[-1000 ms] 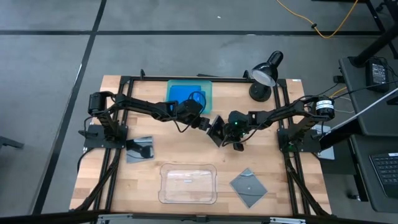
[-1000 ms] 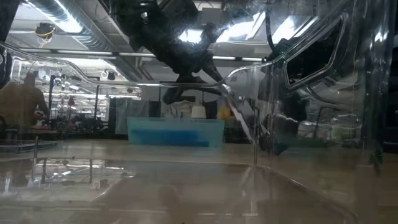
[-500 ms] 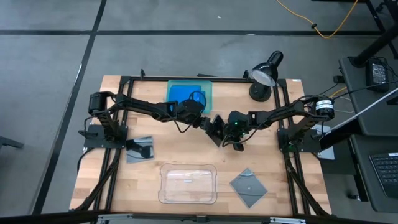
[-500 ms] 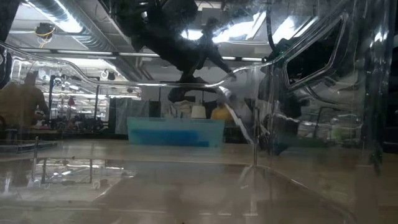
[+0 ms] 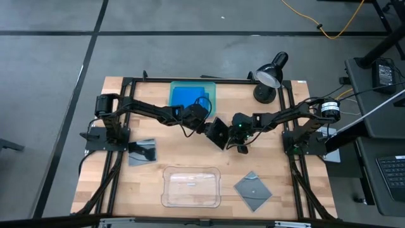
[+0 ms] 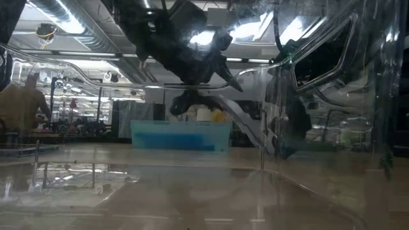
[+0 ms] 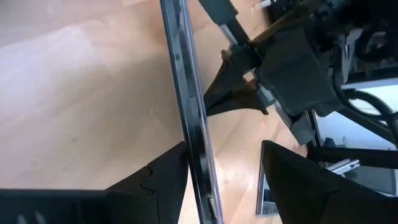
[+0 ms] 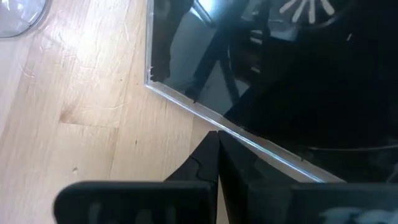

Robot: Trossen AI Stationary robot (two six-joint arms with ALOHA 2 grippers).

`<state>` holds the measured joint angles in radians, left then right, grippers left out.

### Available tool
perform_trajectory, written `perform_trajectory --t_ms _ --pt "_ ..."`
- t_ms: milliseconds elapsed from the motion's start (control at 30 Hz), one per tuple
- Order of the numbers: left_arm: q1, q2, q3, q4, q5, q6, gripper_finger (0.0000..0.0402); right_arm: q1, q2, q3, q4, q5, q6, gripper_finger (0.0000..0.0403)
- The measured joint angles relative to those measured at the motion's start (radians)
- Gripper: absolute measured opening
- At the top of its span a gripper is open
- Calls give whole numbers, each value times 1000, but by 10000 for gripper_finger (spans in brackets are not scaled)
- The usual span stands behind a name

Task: Pick & place jewel cases by type
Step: Put the top black cd case into the transparent bin

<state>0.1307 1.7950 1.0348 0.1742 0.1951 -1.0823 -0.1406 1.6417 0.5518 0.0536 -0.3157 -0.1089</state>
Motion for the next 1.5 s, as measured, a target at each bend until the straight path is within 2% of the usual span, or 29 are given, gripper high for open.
perform_trajectory --t_ms 200,567,833,1000,1200,1367,1500 --pt "1 9 0 3 -20 4 160 0 0 0 0 -1 0 10" --pt "14 9 0 -28 -75 21 20 0 -9 -1 -2 -10 -2 10" --pt "16 5 0 -31 -100 23 28 1 -108 -8 -85 2 -5 9" --pt "16 -54 0 -34 -117 110 18 1 -204 -6 -146 16 -9 9" --pt "-2 -208 0 -77 -208 265 18 0 -317 -5 -148 62 -35 9" --pt "-52 -376 0 -168 -310 494 18 0 -411 -4 -102 73 -54 9" --pt "-118 -500 0 -223 -389 653 18 0 -495 -3 -36 72 -1 9"
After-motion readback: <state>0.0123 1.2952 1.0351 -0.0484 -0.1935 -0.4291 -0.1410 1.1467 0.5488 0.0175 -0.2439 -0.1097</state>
